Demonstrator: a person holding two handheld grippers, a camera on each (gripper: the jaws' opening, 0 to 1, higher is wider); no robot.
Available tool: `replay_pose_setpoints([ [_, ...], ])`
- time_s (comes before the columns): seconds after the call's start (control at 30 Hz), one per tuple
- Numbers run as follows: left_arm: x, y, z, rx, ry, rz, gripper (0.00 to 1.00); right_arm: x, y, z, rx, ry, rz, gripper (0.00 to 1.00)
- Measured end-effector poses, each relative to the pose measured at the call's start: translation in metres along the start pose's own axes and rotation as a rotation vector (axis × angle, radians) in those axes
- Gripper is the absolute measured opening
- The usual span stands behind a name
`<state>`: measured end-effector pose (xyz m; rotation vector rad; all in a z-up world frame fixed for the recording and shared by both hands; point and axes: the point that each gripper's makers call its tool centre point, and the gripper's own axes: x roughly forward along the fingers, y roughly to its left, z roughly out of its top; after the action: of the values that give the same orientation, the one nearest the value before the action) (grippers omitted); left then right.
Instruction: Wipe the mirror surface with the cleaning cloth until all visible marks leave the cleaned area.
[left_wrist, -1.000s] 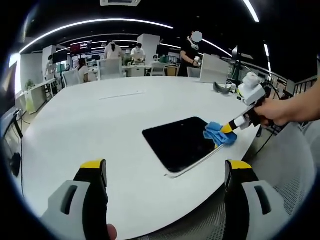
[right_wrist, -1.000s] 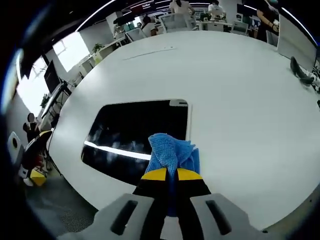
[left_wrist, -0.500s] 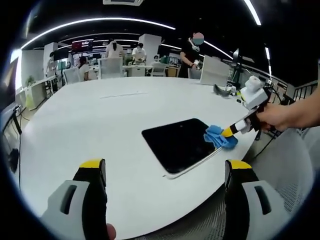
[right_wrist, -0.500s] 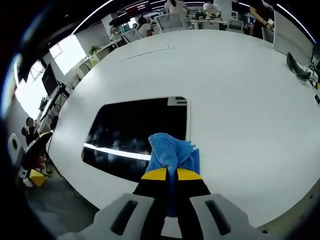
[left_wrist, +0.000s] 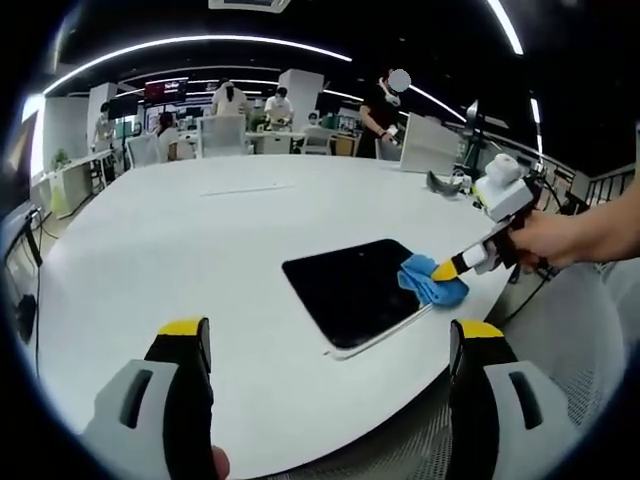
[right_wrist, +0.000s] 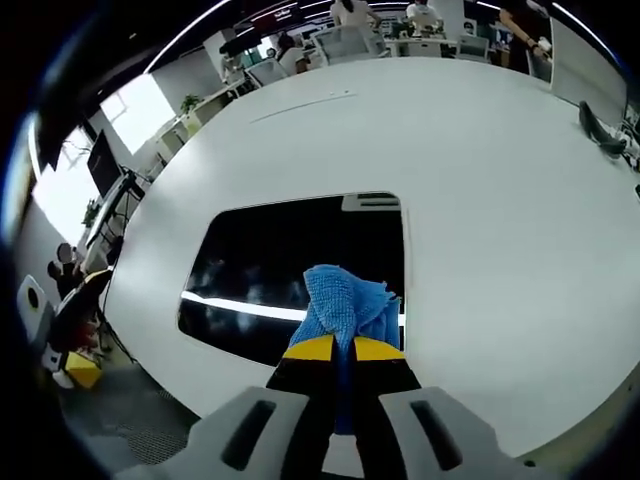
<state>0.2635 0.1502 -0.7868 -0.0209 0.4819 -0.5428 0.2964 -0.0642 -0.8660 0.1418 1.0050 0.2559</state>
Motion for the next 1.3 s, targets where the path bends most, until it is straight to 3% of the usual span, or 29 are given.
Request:
replay_pose_setpoints([
  [1.3,0.0,-0.003,-0.006,-0.007,0.025,-0.018,0.99,0.032,0.099,0.008,-0.052,0.023,0.115,0.0],
])
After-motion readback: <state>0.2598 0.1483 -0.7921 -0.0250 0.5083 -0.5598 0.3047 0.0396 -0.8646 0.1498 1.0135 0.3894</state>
